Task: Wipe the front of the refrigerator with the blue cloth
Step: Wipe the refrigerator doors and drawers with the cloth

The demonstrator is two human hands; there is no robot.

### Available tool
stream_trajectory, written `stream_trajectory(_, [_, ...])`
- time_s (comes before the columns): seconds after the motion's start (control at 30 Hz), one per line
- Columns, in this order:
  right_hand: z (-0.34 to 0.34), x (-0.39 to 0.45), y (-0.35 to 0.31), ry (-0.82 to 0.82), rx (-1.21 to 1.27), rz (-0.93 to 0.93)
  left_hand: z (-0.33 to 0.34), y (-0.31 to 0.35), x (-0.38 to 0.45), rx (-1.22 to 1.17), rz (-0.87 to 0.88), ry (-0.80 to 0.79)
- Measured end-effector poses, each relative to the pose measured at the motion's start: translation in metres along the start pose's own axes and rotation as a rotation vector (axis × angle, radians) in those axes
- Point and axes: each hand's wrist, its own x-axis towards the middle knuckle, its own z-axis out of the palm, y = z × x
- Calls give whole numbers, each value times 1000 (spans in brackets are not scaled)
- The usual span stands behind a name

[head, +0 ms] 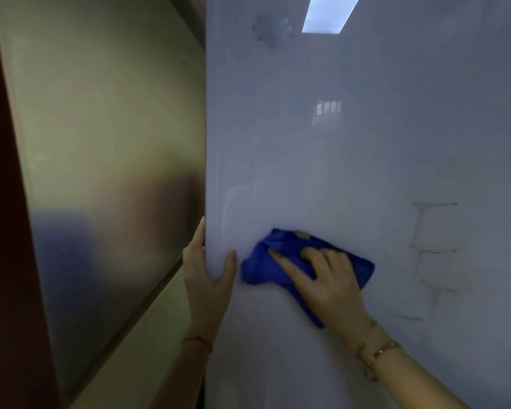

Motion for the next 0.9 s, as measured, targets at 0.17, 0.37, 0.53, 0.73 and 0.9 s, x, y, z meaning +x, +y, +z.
stream_trajectory(0.17, [-8,48,51,226,-7,458,1,0,-1,-6,-15,1])
stream_trajectory(0.37, [10,-100,-45,-52,20,70,0,-1,-2,5,0,-9])
stream_trajectory(0.53, [-6,-133,-22,-95,46,-43,0,1,-3,0,19,-7])
stream_trajectory(0.73, [3,-87,-27,75,3,349,0,1,-3,4,24,-7])
stream_trajectory(0.9, [2,-173,-65,-164,56,23,1,1,-3,6,20,9])
